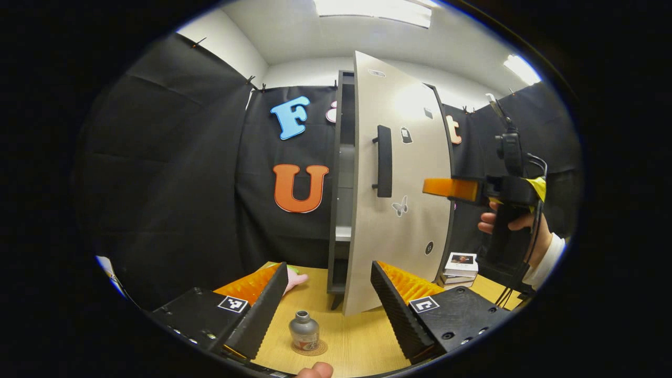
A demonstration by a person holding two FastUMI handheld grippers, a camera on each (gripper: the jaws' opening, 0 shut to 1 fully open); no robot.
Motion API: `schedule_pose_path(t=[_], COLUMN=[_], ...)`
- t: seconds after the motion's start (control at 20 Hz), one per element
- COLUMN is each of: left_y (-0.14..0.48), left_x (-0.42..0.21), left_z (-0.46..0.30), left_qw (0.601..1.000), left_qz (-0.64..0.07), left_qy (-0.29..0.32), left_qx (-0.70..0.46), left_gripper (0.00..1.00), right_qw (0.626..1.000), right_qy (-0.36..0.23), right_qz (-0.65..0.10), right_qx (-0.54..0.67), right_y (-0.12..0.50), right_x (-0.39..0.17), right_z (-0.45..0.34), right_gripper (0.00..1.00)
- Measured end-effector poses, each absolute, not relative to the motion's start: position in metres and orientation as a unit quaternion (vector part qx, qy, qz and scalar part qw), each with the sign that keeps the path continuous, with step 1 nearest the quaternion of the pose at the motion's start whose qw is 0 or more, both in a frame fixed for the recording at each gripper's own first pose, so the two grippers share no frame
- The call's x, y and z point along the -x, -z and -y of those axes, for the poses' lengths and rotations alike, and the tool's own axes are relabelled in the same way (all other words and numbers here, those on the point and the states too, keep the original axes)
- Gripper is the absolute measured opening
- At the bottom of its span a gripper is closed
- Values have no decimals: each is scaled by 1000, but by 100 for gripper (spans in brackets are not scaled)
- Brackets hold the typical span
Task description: Open the cabinet door with the right hand, grasp the bottle in the cabinet with the left hand and place it on the coaster, then close the cabinet door with the right hand.
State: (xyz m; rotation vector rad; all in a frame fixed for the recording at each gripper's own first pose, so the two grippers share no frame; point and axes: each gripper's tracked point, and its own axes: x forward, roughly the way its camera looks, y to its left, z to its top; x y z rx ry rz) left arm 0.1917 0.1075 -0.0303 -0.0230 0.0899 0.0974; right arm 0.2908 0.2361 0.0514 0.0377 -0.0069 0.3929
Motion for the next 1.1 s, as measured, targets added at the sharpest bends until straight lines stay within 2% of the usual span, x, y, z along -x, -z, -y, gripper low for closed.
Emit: schedule_pose_path(t=[0.1, 0.2, 0.25, 0.35, 0.45, 0.6, 0.65, 1.1], left_y=[28, 28, 28, 25, 26, 28, 29, 29], left_x=[-194, -201, -203, -204, -203, -201, -200, -191], left_z=[-109, -109, -108, -106, -104, -98, -98, -88], left_qw=[998, 999, 999, 999, 999, 999, 999, 999], left_qz=[-33, -26, -26, -20, -20, -21, -22, -16], left_qy=[-43, -43, -43, -45, -46, -45, -45, -41], left_qx=[11, 3, -1, -1, 9, 20, 18, 18], left_gripper=[95, 95, 95, 95, 95, 95, 95, 95], right_qw=[984, 989, 991, 994, 997, 999, 999, 1000], right_qy=[-174, -147, -134, -107, -78, -39, -30, -7], right_qz=[5, 9, 9, 11, 13, 12, 7, 5], right_qx=[-22, -18, -18, -20, -20, -12, -14, -17], right_y=[-44, -39, -36, -34, -32, -25, -21, -3], right_x=[-266, -240, -226, -202, -180, -160, -156, -119], right_z=[-209, -179, -164, -135, -107, -72, -63, -41], right_gripper=[74, 70, 73, 70, 73, 70, 74, 71])
